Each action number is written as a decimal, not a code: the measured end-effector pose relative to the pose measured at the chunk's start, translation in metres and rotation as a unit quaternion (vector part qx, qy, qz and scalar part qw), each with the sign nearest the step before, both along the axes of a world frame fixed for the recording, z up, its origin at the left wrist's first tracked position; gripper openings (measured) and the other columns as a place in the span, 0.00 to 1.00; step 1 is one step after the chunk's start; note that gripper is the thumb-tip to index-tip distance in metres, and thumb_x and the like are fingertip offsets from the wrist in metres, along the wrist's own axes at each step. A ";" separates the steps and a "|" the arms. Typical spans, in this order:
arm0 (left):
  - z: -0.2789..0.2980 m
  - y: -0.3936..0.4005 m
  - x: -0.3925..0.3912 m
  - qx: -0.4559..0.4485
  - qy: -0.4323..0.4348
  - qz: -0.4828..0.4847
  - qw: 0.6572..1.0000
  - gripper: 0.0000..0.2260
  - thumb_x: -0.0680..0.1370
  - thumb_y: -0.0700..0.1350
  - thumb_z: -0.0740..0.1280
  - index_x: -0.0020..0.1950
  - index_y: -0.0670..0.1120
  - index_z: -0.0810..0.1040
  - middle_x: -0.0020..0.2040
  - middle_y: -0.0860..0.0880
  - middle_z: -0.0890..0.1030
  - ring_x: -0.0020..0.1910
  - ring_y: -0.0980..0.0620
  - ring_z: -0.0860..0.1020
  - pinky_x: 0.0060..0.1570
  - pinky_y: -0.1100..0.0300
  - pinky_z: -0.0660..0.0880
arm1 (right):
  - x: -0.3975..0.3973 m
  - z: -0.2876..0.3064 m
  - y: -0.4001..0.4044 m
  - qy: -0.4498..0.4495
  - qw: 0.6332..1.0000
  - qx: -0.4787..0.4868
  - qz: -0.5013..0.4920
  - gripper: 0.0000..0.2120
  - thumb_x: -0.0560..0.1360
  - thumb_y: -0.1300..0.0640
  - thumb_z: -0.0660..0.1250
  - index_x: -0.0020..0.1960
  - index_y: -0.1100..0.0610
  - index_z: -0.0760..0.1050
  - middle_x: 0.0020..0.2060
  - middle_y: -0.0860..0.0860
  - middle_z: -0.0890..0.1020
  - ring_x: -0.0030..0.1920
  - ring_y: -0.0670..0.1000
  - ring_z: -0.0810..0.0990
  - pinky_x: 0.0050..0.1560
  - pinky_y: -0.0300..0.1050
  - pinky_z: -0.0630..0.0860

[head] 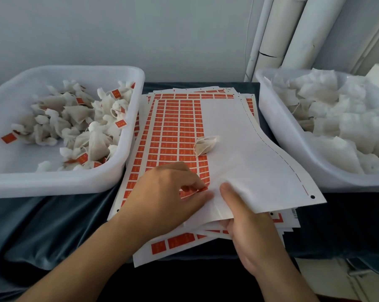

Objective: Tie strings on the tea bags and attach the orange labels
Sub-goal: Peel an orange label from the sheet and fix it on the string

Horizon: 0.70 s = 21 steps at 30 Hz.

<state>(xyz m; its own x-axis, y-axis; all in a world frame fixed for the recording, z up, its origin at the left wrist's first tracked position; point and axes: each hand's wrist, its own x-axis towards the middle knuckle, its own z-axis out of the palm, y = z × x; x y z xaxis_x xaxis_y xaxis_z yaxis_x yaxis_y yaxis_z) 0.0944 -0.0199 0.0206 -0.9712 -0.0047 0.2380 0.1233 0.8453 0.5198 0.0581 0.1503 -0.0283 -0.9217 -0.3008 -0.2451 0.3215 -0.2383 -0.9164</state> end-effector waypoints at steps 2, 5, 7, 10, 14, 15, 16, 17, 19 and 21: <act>0.000 -0.001 0.000 -0.013 0.002 -0.012 1.000 0.17 0.75 0.65 0.63 0.53 0.59 0.86 0.43 0.67 0.78 0.48 0.67 0.78 0.39 0.75 0.73 | 0.000 -0.001 0.000 0.002 1.000 0.016 -0.002 0.33 0.55 0.30 0.77 0.59 0.36 0.81 0.53 0.40 0.86 0.55 0.50 0.86 0.58 0.58 0.82; 0.000 -0.004 0.000 -0.023 0.008 -0.025 0.999 0.15 0.77 0.63 0.64 0.52 0.58 0.86 0.45 0.65 0.80 0.45 0.64 0.79 0.39 0.72 0.75 | 0.000 0.000 0.002 0.018 0.999 0.049 0.011 0.37 0.50 0.22 0.76 0.57 0.32 0.80 0.53 0.37 0.85 0.55 0.48 0.85 0.59 0.57 0.81; -0.001 -0.005 -0.001 0.002 0.007 -0.026 1.000 0.13 0.77 0.62 0.65 0.50 0.58 0.86 0.44 0.65 0.80 0.46 0.63 0.79 0.40 0.71 0.76 | -0.001 0.002 0.005 0.031 0.997 0.066 0.026 0.36 0.48 0.19 0.74 0.55 0.27 0.79 0.53 0.36 0.85 0.56 0.47 0.85 0.61 0.57 0.80; -0.005 -0.006 -0.002 0.068 -0.010 -0.009 0.998 0.08 0.77 0.59 0.67 0.44 0.58 0.83 0.40 0.64 0.80 0.46 0.62 0.80 0.44 0.72 0.76 | -0.004 0.002 0.008 0.035 0.995 0.085 0.042 0.35 0.51 0.19 0.73 0.56 0.28 0.79 0.54 0.37 0.85 0.57 0.47 0.84 0.62 0.58 0.79; -0.014 -0.008 -0.007 0.112 -0.051 0.044 0.991 0.07 0.78 0.55 0.70 0.42 0.56 0.82 0.43 0.64 0.82 0.45 0.62 0.81 0.42 0.74 0.75 | -0.007 0.003 0.015 0.032 0.991 0.108 0.070 0.34 0.56 0.21 0.74 0.58 0.32 0.79 0.54 0.41 0.85 0.56 0.53 0.85 0.60 0.61 0.79; -0.016 -0.009 -0.008 0.130 -0.060 0.061 0.988 0.07 0.78 0.55 0.70 0.41 0.55 0.82 0.43 0.65 0.82 0.45 0.63 0.81 0.41 0.76 0.74 | -0.009 0.004 0.018 0.028 0.990 0.113 0.078 0.30 0.58 0.24 0.75 0.57 0.34 0.80 0.52 0.45 0.86 0.52 0.56 0.86 0.57 0.60 0.81; -0.018 -0.010 -0.009 0.151 -0.068 0.077 0.983 0.08 0.79 0.54 0.71 0.41 0.55 0.82 0.41 0.64 0.82 0.44 0.63 0.81 0.39 0.77 0.73 | -0.010 0.006 0.021 0.024 0.988 0.124 0.094 0.26 0.60 0.26 0.74 0.54 0.35 0.81 0.48 0.48 0.87 0.46 0.57 0.87 0.52 0.58 0.82; -0.019 -0.012 -0.010 0.179 -0.075 0.091 0.977 0.08 0.79 0.53 0.71 0.40 0.54 0.82 0.40 0.63 0.83 0.43 0.63 0.81 0.37 0.78 0.72 | -0.010 0.009 0.023 0.022 0.982 0.144 0.117 0.23 0.62 0.27 0.71 0.52 0.37 0.82 0.44 0.51 0.88 0.40 0.56 0.87 0.46 0.54 0.81; -0.020 -0.015 -0.012 0.255 -0.089 0.115 0.956 0.09 0.79 0.54 0.71 0.40 0.53 0.83 0.41 0.62 0.84 0.43 0.64 0.82 0.34 0.79 0.72 | -0.010 0.015 0.029 0.026 0.967 0.190 0.166 0.26 0.63 0.26 0.68 0.50 0.43 0.82 0.38 0.55 0.87 0.33 0.55 0.82 0.37 0.45 0.77; -0.020 -0.016 -0.012 0.327 -0.092 0.136 0.931 0.07 0.79 0.55 0.70 0.42 0.57 0.84 0.42 0.61 0.85 0.43 0.63 0.83 0.33 0.77 0.74 | -0.012 0.023 0.035 0.034 0.953 0.215 0.213 0.27 0.64 0.26 0.67 0.53 0.43 0.81 0.37 0.56 0.86 0.30 0.52 0.78 0.31 0.39 0.75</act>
